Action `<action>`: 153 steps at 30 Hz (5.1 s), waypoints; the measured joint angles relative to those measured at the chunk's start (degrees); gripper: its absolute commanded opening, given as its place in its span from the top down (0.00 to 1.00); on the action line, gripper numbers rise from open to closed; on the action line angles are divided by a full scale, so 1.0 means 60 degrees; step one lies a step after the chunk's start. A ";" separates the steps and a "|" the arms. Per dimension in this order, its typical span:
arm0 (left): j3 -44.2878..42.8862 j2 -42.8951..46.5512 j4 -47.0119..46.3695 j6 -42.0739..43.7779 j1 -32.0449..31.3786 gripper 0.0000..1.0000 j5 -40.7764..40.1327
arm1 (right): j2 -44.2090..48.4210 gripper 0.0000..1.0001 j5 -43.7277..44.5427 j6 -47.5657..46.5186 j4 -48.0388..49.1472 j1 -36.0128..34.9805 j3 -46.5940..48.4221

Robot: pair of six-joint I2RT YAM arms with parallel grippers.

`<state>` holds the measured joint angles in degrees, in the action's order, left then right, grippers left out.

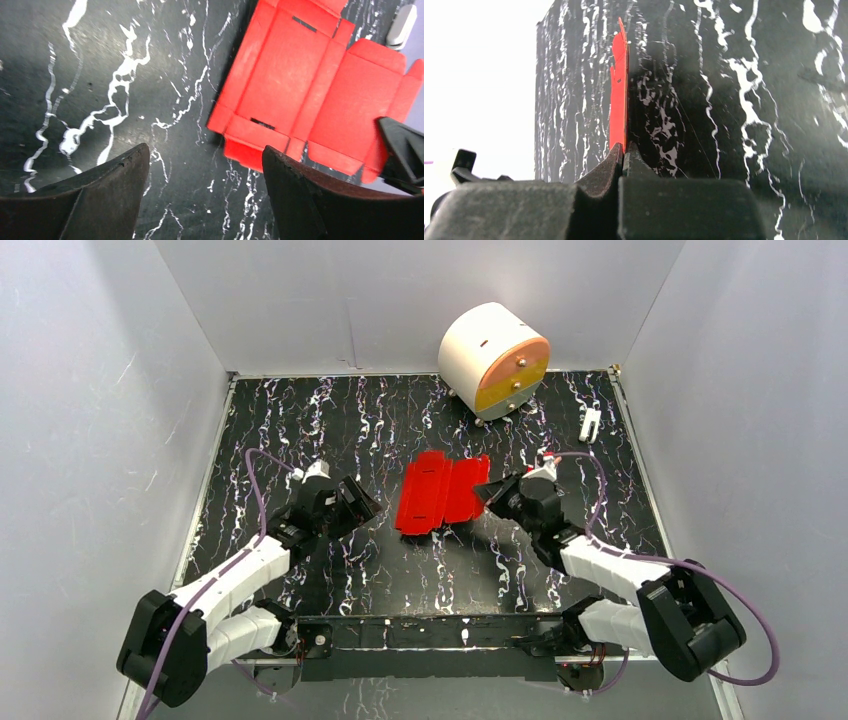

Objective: Fold the paper box

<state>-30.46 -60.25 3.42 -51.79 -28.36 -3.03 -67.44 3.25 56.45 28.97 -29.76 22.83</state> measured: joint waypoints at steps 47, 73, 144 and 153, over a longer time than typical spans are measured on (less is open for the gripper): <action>0.2007 -0.0612 -0.1384 -0.3140 -0.0550 0.64 0.2113 | -0.5650 0.14 -0.4401 -0.7424 -0.3610 0.0630 0.5439; -0.1330 -0.3716 -0.0368 -0.0080 -0.0117 0.73 0.1534 | -0.2058 0.28 -0.5362 -0.5912 -0.3490 0.0302 0.1031; -0.3286 -0.4849 0.1953 0.3311 0.0346 0.57 0.1661 | -0.3770 0.40 -0.5085 -0.5767 -0.2561 0.1279 0.2787; -0.4386 -0.5308 0.1971 0.3351 0.1093 0.49 0.2222 | -0.4200 0.40 -0.5370 -0.5716 -0.2459 0.1279 0.3126</action>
<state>-56.77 -92.09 15.25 -31.68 -21.80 10.31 -92.64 -28.97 22.15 14.22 -22.09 41.58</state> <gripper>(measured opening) 0.497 0.600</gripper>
